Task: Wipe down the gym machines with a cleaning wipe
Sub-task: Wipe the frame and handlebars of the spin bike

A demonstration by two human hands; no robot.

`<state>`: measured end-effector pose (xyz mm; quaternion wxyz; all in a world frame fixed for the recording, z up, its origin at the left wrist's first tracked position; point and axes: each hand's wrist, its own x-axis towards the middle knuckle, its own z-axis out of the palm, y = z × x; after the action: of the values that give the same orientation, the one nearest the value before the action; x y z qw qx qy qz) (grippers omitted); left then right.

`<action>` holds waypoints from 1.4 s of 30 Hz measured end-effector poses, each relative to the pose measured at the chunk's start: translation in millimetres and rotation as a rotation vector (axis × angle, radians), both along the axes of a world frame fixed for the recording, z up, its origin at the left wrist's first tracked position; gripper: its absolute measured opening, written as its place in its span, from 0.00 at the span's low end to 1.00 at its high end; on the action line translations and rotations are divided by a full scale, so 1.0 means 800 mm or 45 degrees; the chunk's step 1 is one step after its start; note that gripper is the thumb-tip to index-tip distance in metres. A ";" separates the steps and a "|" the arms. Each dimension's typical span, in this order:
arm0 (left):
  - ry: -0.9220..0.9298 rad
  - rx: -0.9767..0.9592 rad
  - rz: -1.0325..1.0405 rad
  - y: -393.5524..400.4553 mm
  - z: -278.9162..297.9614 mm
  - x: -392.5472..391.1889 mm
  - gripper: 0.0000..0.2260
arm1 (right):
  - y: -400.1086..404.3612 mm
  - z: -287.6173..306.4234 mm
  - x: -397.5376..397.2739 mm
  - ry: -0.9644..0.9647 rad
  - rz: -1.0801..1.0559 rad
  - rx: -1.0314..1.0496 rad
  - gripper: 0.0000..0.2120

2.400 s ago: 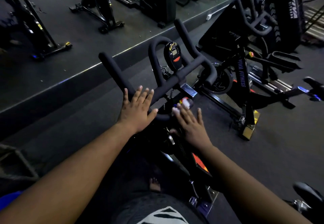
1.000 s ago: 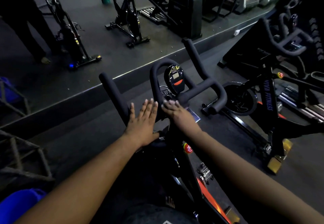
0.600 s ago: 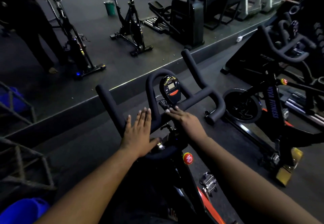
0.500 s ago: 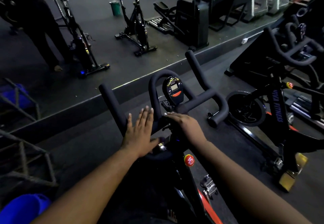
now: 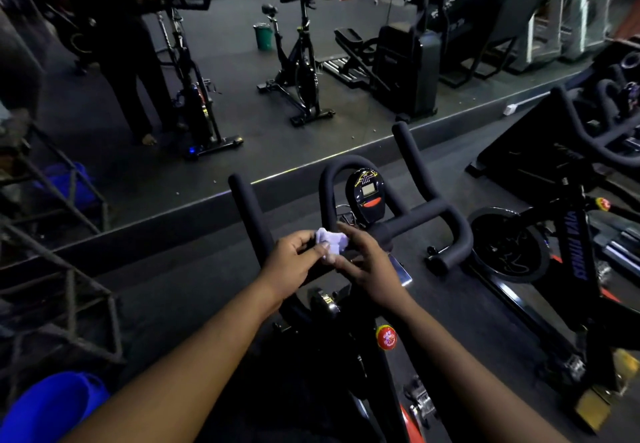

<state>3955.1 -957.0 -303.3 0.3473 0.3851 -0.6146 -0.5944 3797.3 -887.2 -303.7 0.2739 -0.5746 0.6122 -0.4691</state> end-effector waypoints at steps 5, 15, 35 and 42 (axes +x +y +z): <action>-0.031 -0.030 0.008 -0.008 0.015 0.018 0.04 | -0.005 0.013 -0.001 -0.146 -0.052 0.031 0.06; -0.163 -0.015 -0.009 -0.030 0.039 0.043 0.06 | -0.009 0.047 0.004 -0.606 -0.128 0.102 0.05; -0.402 -0.351 -0.061 -0.020 0.040 0.017 0.09 | -0.030 0.103 -0.018 0.433 -0.106 0.295 0.28; 0.196 0.433 0.074 -0.029 0.051 0.028 0.21 | -0.017 0.077 -0.029 -0.050 0.026 0.423 0.23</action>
<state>3977.4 -980.3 -262.1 0.3402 0.4090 -0.4655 -0.7073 3774.1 -900.4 -241.8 0.3818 -0.5181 0.6701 -0.3698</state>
